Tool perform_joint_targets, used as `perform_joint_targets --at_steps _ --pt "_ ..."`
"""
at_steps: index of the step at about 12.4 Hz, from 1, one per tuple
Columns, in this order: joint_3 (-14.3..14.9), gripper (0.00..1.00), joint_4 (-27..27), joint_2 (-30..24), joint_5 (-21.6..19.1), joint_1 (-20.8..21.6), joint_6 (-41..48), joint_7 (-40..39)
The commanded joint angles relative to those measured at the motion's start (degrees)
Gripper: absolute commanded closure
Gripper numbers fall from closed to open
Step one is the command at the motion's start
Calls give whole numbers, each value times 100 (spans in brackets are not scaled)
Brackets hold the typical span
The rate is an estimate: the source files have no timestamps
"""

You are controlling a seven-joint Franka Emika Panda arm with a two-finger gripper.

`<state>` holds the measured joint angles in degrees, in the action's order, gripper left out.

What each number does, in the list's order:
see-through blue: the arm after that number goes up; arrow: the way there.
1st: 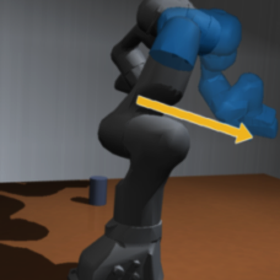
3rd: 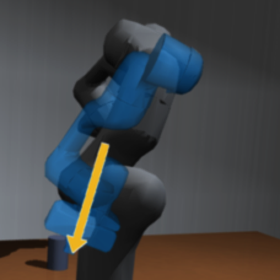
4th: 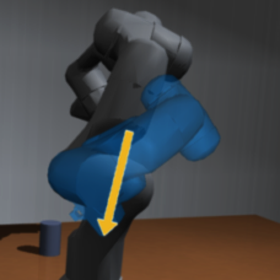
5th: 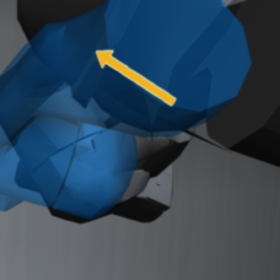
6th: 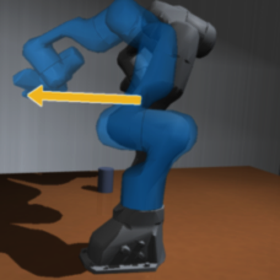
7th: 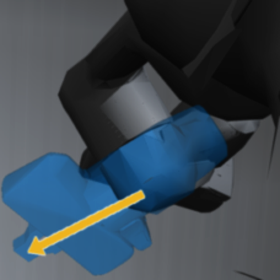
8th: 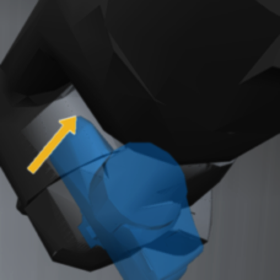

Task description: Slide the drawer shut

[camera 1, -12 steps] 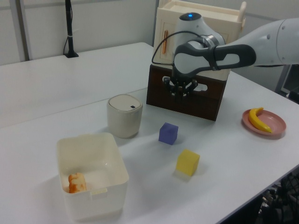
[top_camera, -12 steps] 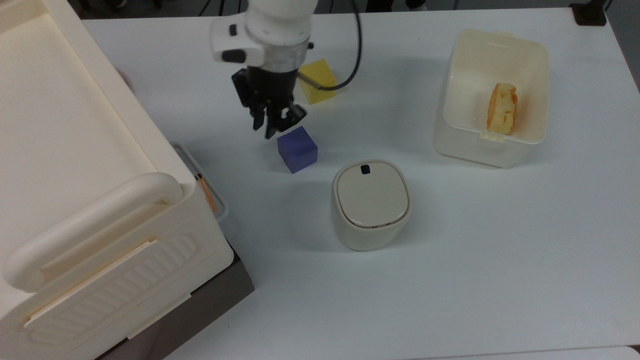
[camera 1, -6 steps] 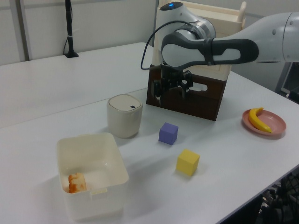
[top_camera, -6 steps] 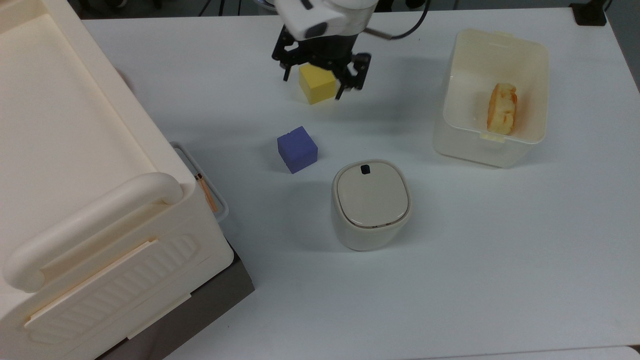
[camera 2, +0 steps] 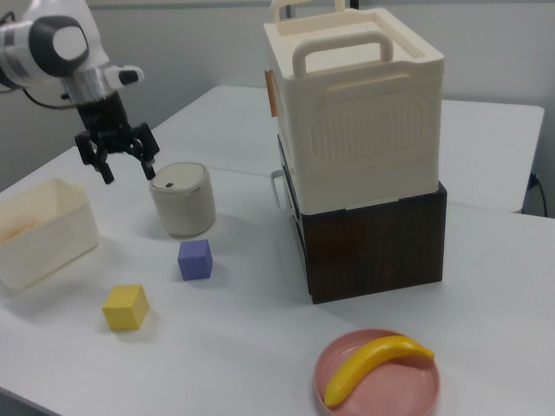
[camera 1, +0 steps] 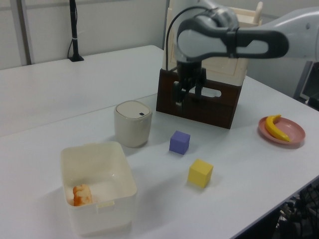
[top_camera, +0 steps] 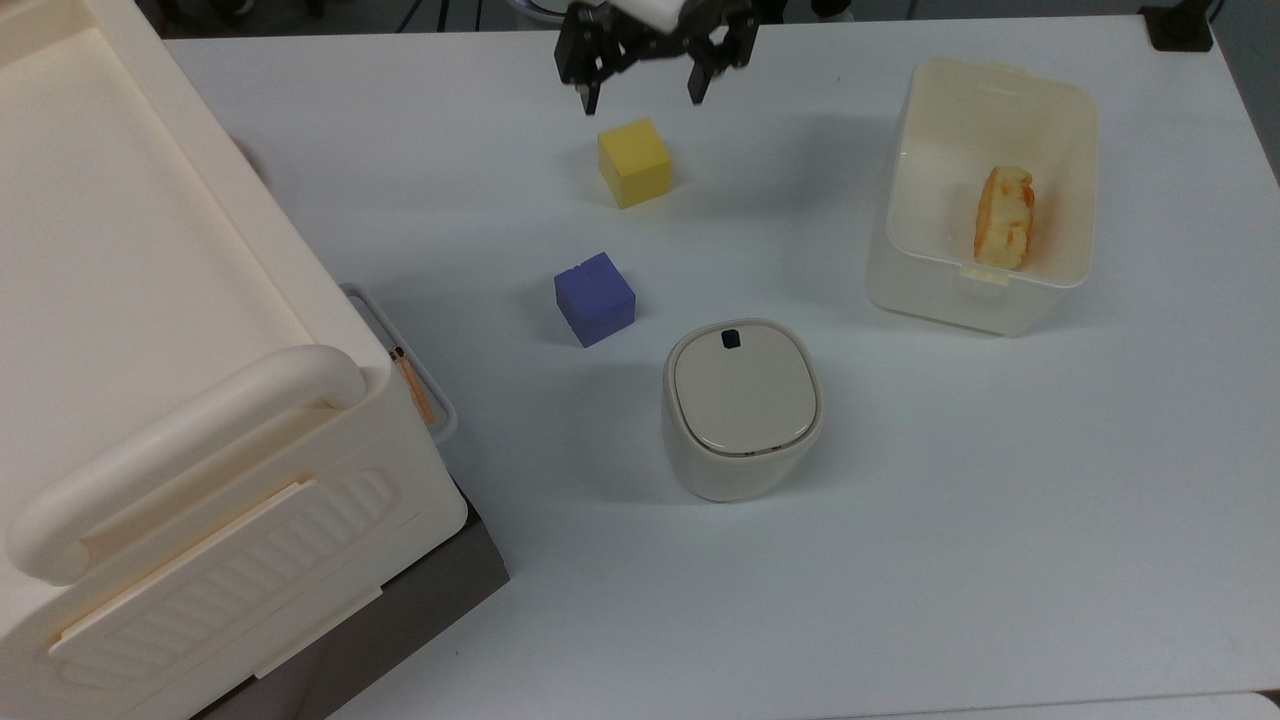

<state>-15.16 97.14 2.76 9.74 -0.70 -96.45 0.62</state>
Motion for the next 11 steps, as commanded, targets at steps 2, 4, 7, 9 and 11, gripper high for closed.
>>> perform_joint_targets --at_steps 2,4,7,9,11 --pt "179 0 -107 -426 -315 -62 117 -282" --pt "285 0 -274 -426 -315 -62 118 -255" --pt "373 0 -372 -417 -272 -62 91 -238" --pt "373 0 -363 -400 -263 -62 100 -238" --pt "373 0 -336 -391 -263 -53 117 -238"
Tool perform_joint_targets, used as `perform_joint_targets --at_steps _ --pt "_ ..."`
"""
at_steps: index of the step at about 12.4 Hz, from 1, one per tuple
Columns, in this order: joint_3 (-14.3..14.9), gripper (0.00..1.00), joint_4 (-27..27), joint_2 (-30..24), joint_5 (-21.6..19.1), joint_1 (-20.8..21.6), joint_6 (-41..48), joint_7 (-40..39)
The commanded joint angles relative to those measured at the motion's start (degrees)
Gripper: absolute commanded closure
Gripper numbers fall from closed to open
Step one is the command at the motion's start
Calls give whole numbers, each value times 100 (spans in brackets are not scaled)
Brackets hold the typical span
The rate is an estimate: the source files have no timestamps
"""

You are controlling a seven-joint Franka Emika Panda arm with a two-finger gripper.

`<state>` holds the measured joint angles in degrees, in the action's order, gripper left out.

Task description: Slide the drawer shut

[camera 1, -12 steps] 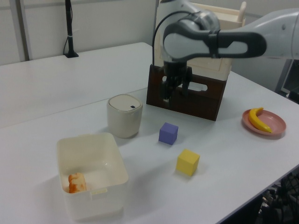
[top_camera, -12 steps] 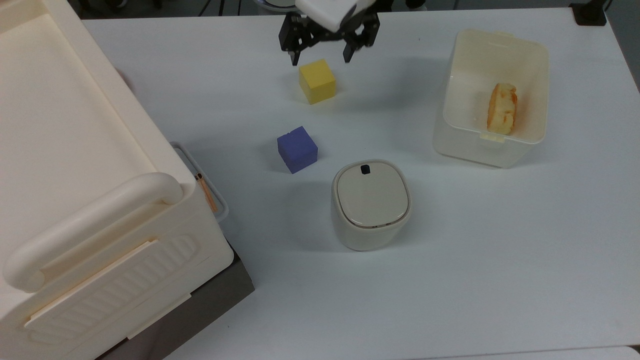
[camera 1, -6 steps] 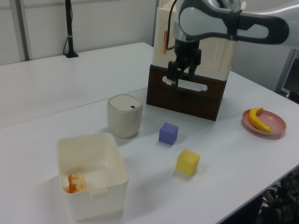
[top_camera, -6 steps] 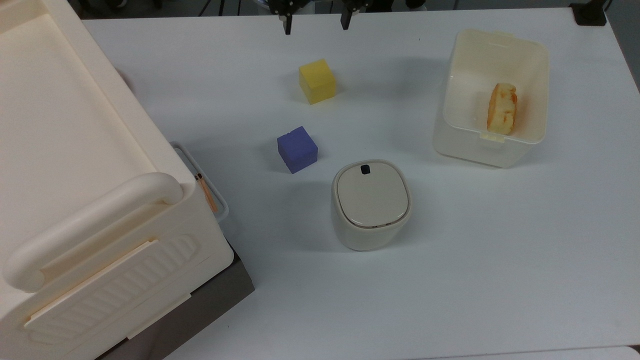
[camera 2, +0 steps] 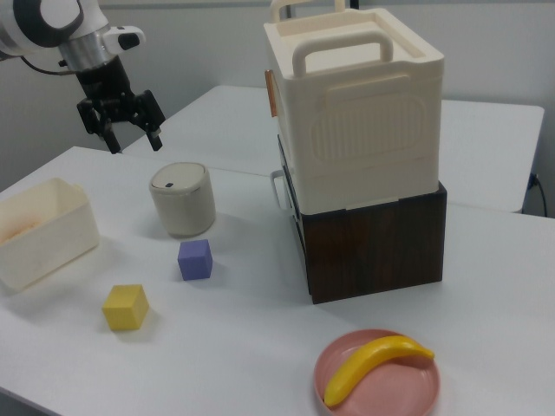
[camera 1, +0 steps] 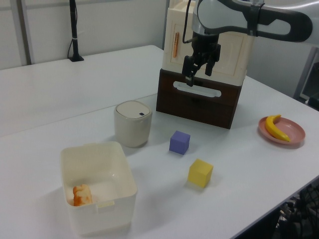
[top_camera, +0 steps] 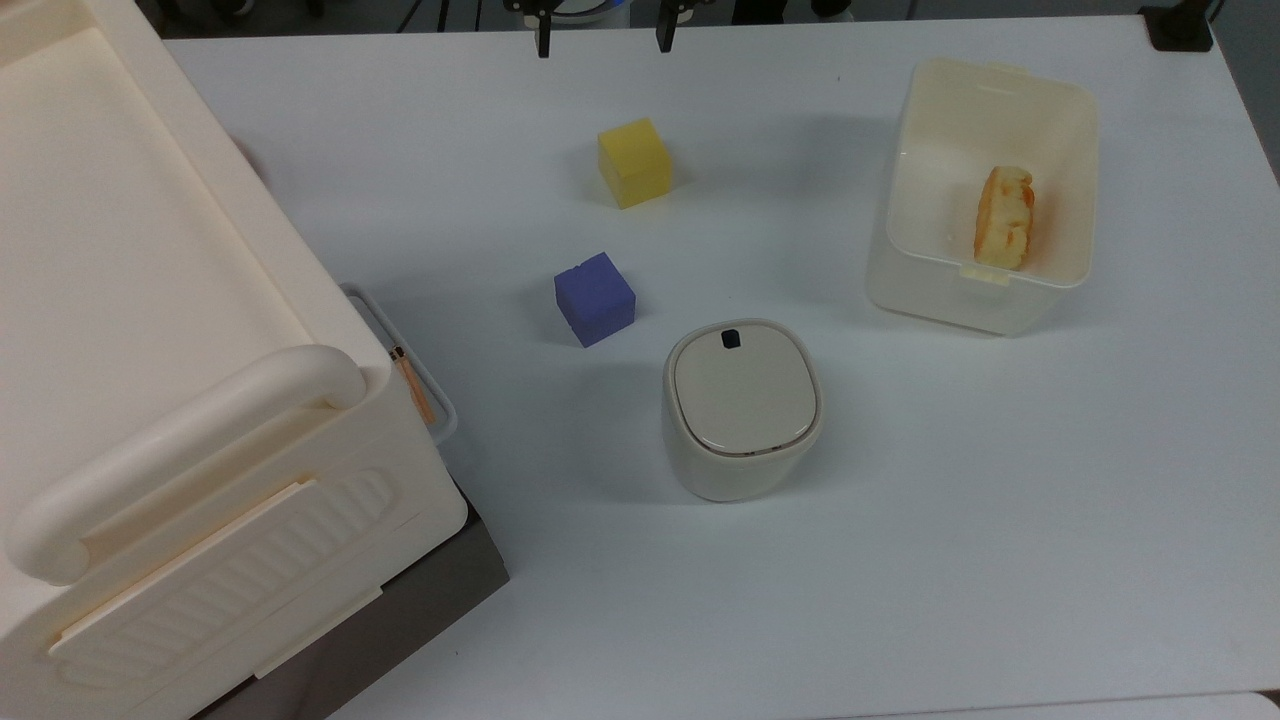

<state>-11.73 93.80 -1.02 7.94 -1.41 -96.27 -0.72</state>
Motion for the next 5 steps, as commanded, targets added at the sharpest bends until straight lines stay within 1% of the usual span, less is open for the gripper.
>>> perform_joint_targets --at_steps 1,5 --pt "31 0 7 -12 -82 17 108 -148" --pt "31 0 60 -12 -100 17 47 -183"
